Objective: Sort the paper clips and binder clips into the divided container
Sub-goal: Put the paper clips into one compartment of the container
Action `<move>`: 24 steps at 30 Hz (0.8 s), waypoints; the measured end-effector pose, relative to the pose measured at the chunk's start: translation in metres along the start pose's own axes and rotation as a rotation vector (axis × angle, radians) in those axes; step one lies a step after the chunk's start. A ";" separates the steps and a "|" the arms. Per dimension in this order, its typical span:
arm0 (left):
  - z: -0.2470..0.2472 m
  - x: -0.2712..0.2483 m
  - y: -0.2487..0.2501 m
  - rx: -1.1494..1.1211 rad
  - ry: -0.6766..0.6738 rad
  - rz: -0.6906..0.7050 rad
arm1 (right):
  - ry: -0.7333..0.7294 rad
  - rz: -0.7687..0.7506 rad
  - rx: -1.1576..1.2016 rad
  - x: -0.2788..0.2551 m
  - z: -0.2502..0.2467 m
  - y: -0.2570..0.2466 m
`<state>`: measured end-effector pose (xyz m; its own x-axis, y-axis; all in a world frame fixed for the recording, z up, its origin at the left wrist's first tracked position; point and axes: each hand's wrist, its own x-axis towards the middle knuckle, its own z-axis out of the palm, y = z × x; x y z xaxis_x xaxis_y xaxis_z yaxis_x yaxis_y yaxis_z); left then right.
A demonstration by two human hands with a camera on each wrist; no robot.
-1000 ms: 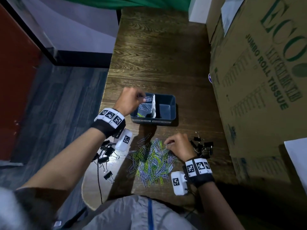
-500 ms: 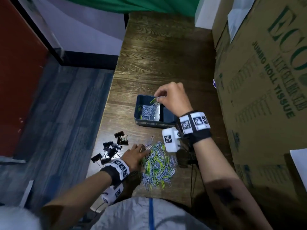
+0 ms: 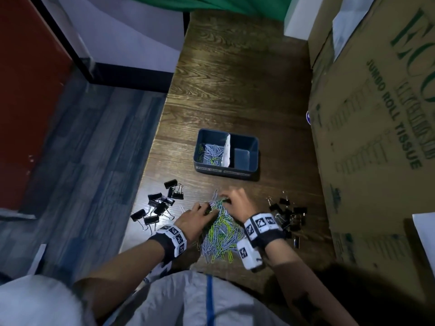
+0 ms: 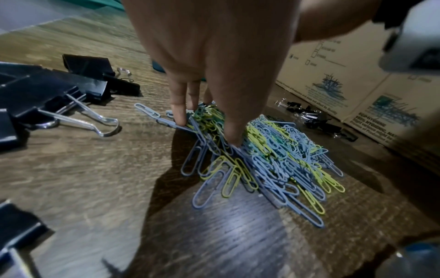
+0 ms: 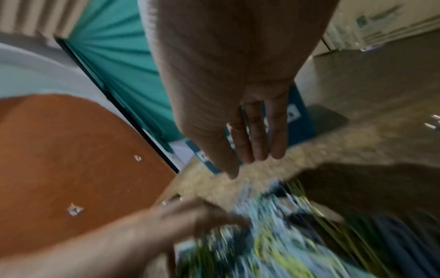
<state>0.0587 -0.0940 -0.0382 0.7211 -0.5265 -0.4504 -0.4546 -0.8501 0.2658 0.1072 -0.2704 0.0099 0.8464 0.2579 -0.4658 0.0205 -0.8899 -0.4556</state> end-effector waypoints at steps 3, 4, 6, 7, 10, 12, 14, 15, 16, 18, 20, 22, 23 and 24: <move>0.001 0.000 -0.001 -0.043 0.037 -0.005 | -0.124 0.057 -0.081 -0.013 0.029 0.015; 0.001 0.000 -0.001 -0.052 0.041 -0.006 | -0.149 0.064 -0.110 -0.018 0.035 0.016; 0.000 0.003 -0.001 -0.057 0.042 -0.005 | -0.171 0.060 -0.180 -0.023 0.046 0.016; 0.001 0.004 0.000 -0.058 0.048 -0.009 | -0.157 0.045 -0.203 -0.024 0.051 0.015; 0.000 0.001 0.005 -0.103 0.092 -0.033 | -0.043 -0.017 -0.196 -0.026 0.059 0.013; 0.001 -0.002 0.006 -0.147 0.103 -0.052 | 0.024 -0.025 -0.169 -0.026 0.062 0.014; 0.001 -0.004 0.003 -0.196 0.122 -0.068 | 0.072 -0.011 -0.137 -0.024 0.064 0.016; -0.001 -0.005 0.002 -0.233 0.138 -0.075 | 0.092 -0.011 -0.130 -0.024 0.065 0.017; -0.003 -0.006 0.001 -0.268 0.152 -0.080 | 0.109 -0.010 -0.123 -0.023 0.065 0.018; -0.006 -0.009 -0.003 -0.330 0.174 -0.083 | 0.142 -0.006 -0.093 -0.021 0.063 0.017; -0.007 -0.012 -0.008 -0.386 0.212 -0.079 | 0.173 0.011 -0.067 -0.020 0.061 0.016; -0.007 -0.012 -0.013 -0.439 0.254 -0.081 | 0.178 0.014 -0.052 -0.020 0.059 0.015; -0.008 -0.012 -0.015 -0.460 0.272 -0.083 | 0.179 0.015 -0.033 -0.019 0.058 0.015; -0.011 -0.013 -0.017 -0.474 0.292 -0.080 | 0.175 0.029 -0.012 -0.018 0.058 0.016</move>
<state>0.0629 -0.0730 -0.0278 0.8892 -0.3843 -0.2484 -0.1561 -0.7651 0.6247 0.0615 -0.2677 -0.0334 0.9264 0.1636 -0.3392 0.0003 -0.9009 -0.4340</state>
